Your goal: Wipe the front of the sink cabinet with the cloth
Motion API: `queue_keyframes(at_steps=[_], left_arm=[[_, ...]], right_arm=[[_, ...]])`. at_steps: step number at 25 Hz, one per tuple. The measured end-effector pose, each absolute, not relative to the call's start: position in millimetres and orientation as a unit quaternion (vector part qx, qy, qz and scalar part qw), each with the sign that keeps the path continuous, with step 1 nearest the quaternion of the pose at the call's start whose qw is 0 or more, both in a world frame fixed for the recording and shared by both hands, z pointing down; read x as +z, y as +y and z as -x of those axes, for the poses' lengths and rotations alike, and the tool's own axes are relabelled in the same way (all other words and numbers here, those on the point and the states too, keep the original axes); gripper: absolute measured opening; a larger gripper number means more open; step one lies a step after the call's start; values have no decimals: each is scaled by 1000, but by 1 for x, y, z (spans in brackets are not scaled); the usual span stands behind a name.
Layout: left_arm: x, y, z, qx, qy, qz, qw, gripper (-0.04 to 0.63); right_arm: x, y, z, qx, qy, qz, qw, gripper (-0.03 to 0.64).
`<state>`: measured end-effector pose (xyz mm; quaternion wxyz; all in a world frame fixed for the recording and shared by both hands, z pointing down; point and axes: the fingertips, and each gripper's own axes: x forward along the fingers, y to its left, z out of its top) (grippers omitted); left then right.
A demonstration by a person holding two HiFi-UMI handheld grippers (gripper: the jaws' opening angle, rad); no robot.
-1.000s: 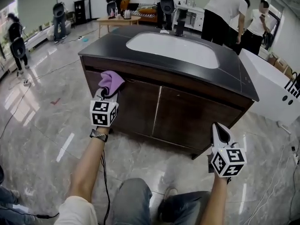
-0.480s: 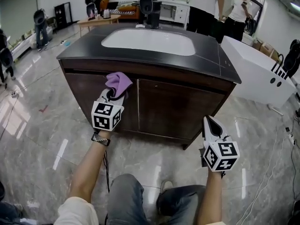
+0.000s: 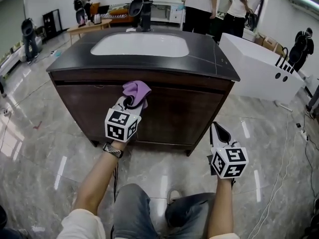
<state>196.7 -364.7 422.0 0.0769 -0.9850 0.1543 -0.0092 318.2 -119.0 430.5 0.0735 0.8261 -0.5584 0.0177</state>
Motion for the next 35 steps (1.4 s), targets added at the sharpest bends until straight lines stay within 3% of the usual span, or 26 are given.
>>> queue_keyframes(at_steps=[13, 16, 35], left_arm=[[424, -262, -302, -8, 27, 996, 80, 48], [423, -246, -322, -4, 10, 997, 81, 48], [422, -167, -399, -11, -88, 993, 79, 46]], right_arm=[[438, -74, -339, 32, -523, -849, 65, 8], [444, -61, -350, 49, -513, -856, 36, 8], [436, -18, -356, 44, -489, -871, 10, 8]])
